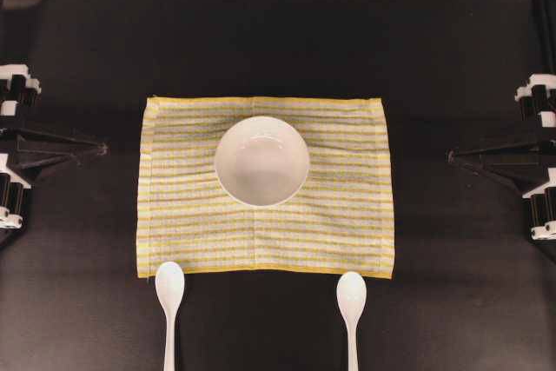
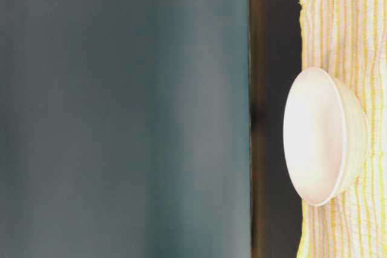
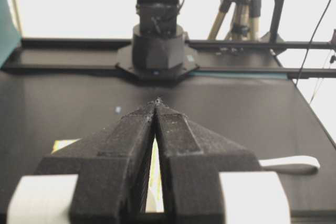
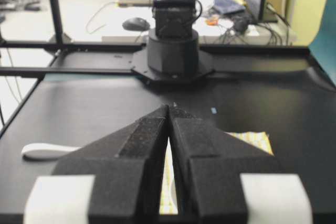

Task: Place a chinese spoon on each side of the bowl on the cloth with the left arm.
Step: 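Move the left gripper across the cloth toward the right white spoon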

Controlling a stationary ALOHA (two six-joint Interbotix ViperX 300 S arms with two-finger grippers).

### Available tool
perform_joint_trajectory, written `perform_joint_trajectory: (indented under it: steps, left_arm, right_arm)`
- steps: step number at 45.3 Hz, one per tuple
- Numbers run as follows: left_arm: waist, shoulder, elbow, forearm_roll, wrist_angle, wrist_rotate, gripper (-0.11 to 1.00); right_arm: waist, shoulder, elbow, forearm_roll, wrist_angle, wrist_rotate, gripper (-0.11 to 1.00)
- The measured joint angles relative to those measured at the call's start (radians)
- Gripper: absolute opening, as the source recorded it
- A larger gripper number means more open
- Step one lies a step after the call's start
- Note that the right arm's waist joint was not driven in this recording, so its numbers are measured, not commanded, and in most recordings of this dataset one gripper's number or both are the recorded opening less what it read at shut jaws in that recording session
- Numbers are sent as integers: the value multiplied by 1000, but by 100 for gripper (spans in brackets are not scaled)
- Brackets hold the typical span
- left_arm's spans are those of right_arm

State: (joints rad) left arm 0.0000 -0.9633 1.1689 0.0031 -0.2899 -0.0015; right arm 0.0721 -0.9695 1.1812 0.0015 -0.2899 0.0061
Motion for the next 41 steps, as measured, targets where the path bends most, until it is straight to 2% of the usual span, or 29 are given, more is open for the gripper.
perform_joint_trajectory:
  steps: [2, 3, 4, 7, 10, 13, 16, 22, 31, 34, 38, 41]
  left_arm:
    - [-2, 3, -2, 3, 5, -6, 5]
    - [-5, 14, -5, 12, 12, -35, 4]
    - [-9, 31, -12, 17, 25, -84, 2]
    - [-21, 98, -28, 29, 55, -236, 0]
    - [-23, 156, -46, 34, 75, -377, 0]
    - [-21, 199, -58, 35, 78, -479, 0]
    - [-21, 239, -72, 35, 80, -546, 0]
    - [-35, 304, -98, 35, 78, -597, 1]
    - [-75, 453, -172, 37, 67, -603, 1]
    - [-86, 526, -215, 37, 75, -603, 4]
    - [-97, 626, -287, 37, 124, -601, 17]
    - [-100, 718, -368, 37, 204, -594, 35]
  right_arm:
    - [0, 0, 2, 2, 0, 0, 6]
    - [0, 0, 3, 0, 2, 0, 9]
    - [0, -2, 5, 2, 3, 0, 9]
    - [0, -2, 8, 2, 15, 0, 2]
    - [0, -5, 8, 2, 35, 0, 1]
    - [0, -6, 8, 3, 58, 0, 1]
    - [0, -8, 8, 3, 78, 0, 1]
    - [0, -9, 9, 5, 100, 0, 1]
    - [0, -9, 9, 5, 120, 0, 1]
    - [0, -9, 8, 3, 124, 0, 1]
    - [0, -11, 9, 5, 129, 0, 1]
    - [0, -14, 9, 5, 130, 0, 1]
